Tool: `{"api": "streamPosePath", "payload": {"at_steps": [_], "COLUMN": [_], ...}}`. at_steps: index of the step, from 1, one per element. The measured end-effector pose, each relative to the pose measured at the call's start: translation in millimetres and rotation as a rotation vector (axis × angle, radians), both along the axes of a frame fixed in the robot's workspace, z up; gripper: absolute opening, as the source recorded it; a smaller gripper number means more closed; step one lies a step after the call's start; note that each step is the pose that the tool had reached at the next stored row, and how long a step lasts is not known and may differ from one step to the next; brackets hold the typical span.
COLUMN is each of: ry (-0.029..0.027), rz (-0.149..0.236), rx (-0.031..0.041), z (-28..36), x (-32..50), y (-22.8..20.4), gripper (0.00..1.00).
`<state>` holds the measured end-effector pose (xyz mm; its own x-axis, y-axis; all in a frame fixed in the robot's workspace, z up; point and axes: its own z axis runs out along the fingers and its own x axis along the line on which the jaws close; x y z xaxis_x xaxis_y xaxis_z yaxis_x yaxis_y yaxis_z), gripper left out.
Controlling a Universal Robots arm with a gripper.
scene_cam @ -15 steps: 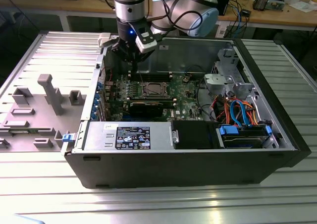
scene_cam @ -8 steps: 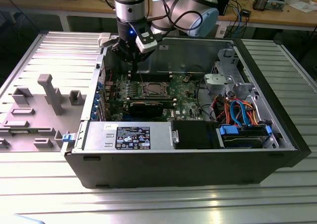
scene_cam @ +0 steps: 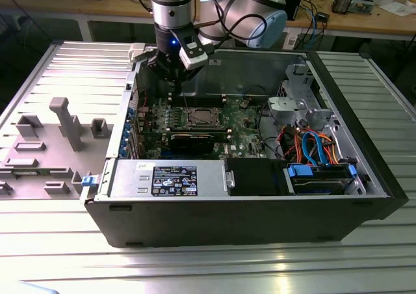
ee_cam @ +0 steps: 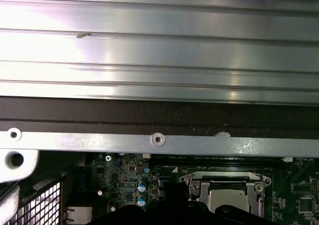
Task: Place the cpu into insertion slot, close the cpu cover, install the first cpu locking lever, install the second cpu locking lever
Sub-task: 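Install the first cpu locking lever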
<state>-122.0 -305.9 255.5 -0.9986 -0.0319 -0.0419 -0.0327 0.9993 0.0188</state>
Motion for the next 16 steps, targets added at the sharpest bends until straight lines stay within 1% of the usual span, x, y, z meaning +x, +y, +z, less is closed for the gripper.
{"api": "streamPosePath", "payload": {"at_steps": [7,11,14,16], "ry": [0.0000,0.0000,0.0000,0.0001], "rz": [0.000,0.000,0.000,0.000], "rx": [0.0000,0.0001,0.0000,0.0000], "z": [0.0,-0.1,-0.1,-0.1], "x": [7.6,14.1,20.1,26.1], "y": [0.0,0.0,0.0,0.0], "gripper": [0.11,0.11,0.11,0.11]}}
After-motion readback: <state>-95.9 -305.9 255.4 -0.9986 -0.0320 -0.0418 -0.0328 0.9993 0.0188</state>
